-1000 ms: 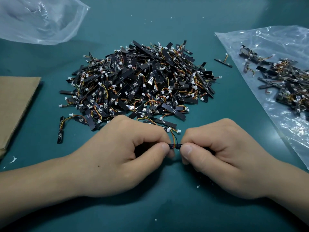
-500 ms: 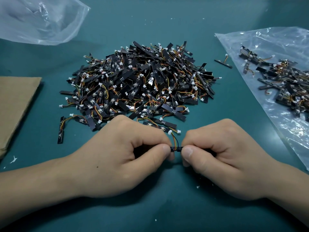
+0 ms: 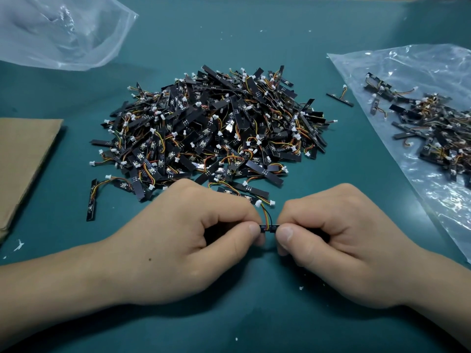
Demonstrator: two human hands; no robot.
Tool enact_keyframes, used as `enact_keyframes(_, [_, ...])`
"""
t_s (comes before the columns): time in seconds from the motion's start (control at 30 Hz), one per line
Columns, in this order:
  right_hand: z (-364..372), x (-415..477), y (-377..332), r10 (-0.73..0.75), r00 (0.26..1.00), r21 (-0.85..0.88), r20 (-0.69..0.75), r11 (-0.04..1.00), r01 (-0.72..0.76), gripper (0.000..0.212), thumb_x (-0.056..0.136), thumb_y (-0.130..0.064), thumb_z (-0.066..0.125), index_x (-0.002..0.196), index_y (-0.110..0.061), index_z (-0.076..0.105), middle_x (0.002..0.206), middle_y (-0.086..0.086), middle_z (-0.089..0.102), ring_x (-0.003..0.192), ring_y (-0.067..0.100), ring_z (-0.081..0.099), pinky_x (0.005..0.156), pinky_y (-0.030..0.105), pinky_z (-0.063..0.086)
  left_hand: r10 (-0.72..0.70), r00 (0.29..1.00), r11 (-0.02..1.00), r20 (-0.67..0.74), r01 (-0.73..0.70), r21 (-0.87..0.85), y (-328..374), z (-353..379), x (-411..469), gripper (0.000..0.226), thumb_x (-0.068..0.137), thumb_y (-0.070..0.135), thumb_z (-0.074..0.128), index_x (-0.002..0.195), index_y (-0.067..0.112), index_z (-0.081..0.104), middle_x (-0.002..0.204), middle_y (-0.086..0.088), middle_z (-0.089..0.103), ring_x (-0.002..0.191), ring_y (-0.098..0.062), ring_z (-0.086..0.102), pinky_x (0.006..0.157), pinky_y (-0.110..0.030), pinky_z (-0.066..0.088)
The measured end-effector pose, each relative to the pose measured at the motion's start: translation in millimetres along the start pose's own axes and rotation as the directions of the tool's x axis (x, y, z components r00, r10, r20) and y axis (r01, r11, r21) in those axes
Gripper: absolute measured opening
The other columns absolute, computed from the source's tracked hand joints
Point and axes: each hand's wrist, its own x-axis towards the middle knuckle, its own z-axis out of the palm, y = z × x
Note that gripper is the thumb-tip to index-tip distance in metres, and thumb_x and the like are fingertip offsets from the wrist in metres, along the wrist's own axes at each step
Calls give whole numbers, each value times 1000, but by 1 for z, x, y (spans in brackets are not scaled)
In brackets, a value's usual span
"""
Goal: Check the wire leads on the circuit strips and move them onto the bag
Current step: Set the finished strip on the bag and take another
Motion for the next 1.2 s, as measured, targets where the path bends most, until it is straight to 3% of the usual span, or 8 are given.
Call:
enact_keyframes(0.23, [1,0,0,8,1000,28,0,1000,-8,32,98,-30,50,73,-17,64,55,-2,52,50,15,49,50,35,43,1,1000,999,7,-1,32,-2,0,1,25,85,27,59,76,10,75,69,16,56,69,2,47,68,1,35])
enact_keyframes(0.47, [0,0,2,16,1000,21,-10,1000,-16,33,99,-31,49,74,-16,65,56,-1,54,52,15,51,52,36,43,1,1000,999,-6,0,45,-3,-1,1,25,87,30,58,80,15,76,72,21,54,67,12,45,71,4,33])
enact_keyframes(0.6, [1,1,1,9,1000,1,-16,1000,-9,33,99,-30,49,75,-16,66,57,-2,55,52,14,51,52,36,44,5,1000,996,10,-6,86,-4,-1,1,26,85,31,59,81,13,77,73,19,56,73,4,47,72,3,34])
enact_keyframes(0.83, [0,2,0,9,1000,4,-15,1000,-9,31,100,-32,49,76,-21,66,58,-5,54,53,12,51,53,32,43,19,999,1000,-40,-18,11,-3,0,1,21,85,24,60,79,12,75,70,22,54,68,15,47,71,6,34])
enact_keyframes(0.97, [1,1,0,6,1000,1,-17,1000,-6,32,99,-30,49,75,-17,66,57,-2,55,52,14,52,53,33,44,37,999,999,-40,-37,8,-2,0,1,27,88,36,59,81,16,75,72,24,53,70,20,47,71,7,33])
enact_keyframes(1.07, [0,1,0,4,1000,13,-11,1000,-4,31,99,-30,50,75,-19,65,57,-2,55,52,17,52,52,36,44,36,999,999,-27,-35,41,-3,0,0,33,88,39,53,80,16,75,73,22,55,69,14,45,72,6,33])
enact_keyframes(1.2, [1,1,0,4,1000,-7,-16,1000,-4,32,100,-31,49,74,-19,65,57,-3,55,52,15,53,53,35,44,30,998,999,-53,-29,17,-2,1,0,22,87,27,61,80,12,75,71,22,54,70,15,48,72,7,33])
